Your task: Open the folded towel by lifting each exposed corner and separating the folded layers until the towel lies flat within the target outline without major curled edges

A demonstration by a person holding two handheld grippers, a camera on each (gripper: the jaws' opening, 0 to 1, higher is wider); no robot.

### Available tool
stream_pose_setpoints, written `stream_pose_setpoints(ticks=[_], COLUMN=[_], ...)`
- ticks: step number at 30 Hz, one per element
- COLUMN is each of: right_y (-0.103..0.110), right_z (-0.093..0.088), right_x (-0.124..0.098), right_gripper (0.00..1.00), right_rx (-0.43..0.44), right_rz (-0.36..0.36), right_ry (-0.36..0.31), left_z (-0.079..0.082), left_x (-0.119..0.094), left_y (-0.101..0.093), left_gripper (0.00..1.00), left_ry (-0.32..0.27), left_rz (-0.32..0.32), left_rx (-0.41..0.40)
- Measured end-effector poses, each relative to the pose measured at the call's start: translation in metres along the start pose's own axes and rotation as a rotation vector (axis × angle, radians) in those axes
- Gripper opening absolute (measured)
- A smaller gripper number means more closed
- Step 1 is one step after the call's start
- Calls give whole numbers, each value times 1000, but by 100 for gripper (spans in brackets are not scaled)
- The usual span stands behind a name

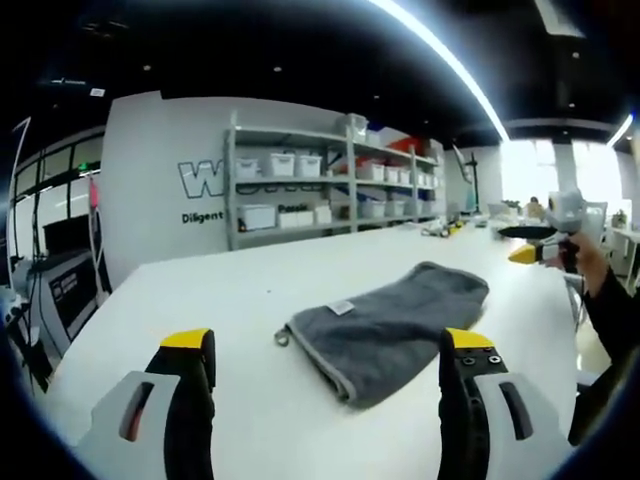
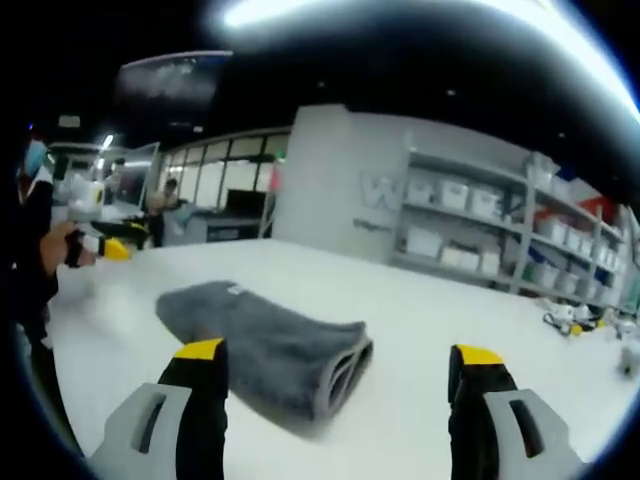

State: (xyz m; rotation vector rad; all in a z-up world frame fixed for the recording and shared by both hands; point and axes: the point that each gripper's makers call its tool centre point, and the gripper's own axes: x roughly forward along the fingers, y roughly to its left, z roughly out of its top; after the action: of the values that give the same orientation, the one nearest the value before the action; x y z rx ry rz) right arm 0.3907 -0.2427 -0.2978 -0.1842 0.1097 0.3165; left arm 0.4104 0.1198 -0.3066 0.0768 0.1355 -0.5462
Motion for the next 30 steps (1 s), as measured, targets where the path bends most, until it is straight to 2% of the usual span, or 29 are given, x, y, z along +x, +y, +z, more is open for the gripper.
stream_pose_setpoints(ticks=[10, 13, 18, 21, 25, 30], right_y=[-3, -2, 1, 3, 4, 7], right_z=[-2, -4, -10, -12, -13, -17], right_x=[-2, 0, 2, 3, 3, 5], right_gripper=[89, 89, 87, 86, 85, 83], right_rx=[1, 2, 3, 6, 5, 17], right_rz=[-3, 1, 12, 19, 24, 43], right_ry=[4, 7, 20, 25, 28, 35], left_z=[-10, -19, -37, -46, -51, -57], left_x=[4, 8, 13, 19, 25, 29], left_y=[-10, -13, -21, -27, -27, -21], left_gripper=[85, 83, 73, 69, 64, 64], left_ry=[33, 63, 144, 172, 185, 206], left_rz=[-32, -37, -87, -111, -127, -125], left_rx=[-6, -5, 30, 21, -1, -5])
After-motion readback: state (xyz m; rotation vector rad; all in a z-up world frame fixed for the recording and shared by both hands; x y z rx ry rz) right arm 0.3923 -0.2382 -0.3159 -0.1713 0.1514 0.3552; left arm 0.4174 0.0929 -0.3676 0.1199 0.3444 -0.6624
